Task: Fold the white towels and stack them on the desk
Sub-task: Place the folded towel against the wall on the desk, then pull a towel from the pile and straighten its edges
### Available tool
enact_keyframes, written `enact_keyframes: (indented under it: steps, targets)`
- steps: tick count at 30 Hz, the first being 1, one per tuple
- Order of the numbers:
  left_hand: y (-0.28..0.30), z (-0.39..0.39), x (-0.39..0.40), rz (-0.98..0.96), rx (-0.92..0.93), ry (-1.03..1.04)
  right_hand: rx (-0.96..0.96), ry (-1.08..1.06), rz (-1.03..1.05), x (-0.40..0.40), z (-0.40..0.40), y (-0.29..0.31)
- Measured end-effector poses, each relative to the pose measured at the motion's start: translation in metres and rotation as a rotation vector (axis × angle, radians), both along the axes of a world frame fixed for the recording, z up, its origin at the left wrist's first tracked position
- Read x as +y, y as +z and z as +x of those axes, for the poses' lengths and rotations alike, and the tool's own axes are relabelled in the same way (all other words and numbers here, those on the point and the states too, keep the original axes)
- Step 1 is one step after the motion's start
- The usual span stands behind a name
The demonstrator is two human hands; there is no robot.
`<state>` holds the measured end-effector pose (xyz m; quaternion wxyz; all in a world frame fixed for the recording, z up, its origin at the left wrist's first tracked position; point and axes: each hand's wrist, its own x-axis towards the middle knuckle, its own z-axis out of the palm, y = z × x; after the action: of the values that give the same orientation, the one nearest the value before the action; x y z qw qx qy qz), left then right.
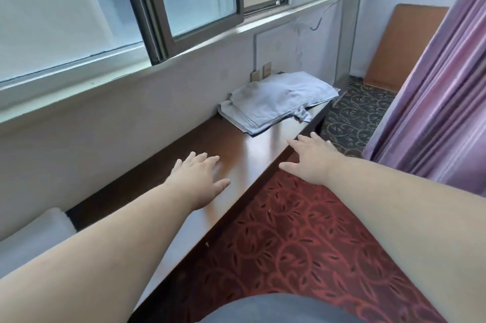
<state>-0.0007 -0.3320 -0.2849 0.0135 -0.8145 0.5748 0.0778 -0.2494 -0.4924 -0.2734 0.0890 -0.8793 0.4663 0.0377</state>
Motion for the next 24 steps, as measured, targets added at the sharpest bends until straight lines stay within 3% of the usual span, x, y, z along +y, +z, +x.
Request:
enact_keyframes:
  steps: [7,16,24]
  targets:
    - [-0.039,0.000,-0.113,-0.010,0.034,-0.050,0.023,-0.113,0.048,-0.087,-0.022,-0.040]
    - [-0.060,0.029,-0.300,0.017,-0.055,-0.240,-0.043,-0.283,0.102,-0.219,-0.025,-0.070]
    - [-0.085,0.031,-0.418,0.076,-0.112,-0.244,-0.057,-0.291,0.155,-0.339,-0.030,-0.103]
